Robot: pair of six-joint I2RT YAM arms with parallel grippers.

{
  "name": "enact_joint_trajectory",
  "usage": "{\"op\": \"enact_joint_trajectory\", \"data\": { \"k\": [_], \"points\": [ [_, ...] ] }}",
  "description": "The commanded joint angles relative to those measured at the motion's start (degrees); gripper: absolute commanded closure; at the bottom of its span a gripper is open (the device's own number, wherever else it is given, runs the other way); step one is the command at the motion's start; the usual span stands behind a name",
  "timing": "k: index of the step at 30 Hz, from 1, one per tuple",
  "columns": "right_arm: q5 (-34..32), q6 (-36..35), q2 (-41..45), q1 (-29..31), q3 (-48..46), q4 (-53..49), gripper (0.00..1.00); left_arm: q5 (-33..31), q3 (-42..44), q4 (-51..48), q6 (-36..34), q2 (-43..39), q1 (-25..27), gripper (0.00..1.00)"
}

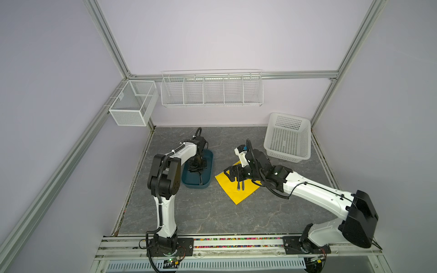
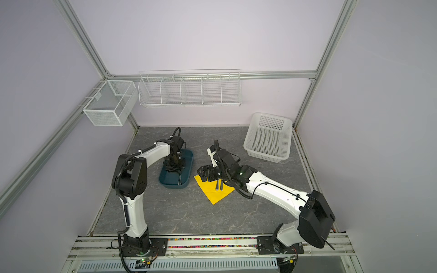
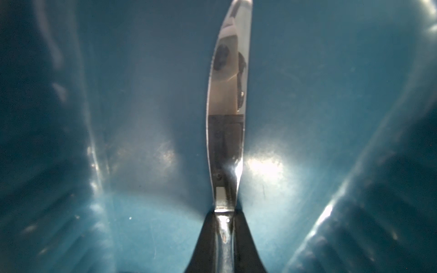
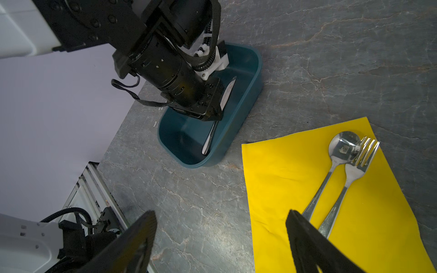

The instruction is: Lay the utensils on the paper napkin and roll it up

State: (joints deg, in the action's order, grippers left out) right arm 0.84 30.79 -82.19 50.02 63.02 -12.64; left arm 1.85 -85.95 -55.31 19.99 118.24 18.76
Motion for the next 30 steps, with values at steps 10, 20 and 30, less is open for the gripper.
{"op": "enact_joint_trajectory", "data": {
  "k": [10, 20, 30],
  "points": [
    [-3.3, 0.0, 2.3, 0.3, -1.0, -2.1, 0.11, -0.1, -0.4, -1.6, -0.4, 5.7, 0.1, 0.87],
    [-3.7, 0.0, 2.4, 0.3, -1.1, -2.5, 0.11, -0.3, 0.3, -0.7, 0.1, 6.0, 0.1, 0.83],
    [-4.0, 0.0, 2.6, 0.3, -1.1, -2.6, 0.11, -1.1, 1.0, 0.1, 0.1, 5.1, 0.1, 0.9]
  ]
}}
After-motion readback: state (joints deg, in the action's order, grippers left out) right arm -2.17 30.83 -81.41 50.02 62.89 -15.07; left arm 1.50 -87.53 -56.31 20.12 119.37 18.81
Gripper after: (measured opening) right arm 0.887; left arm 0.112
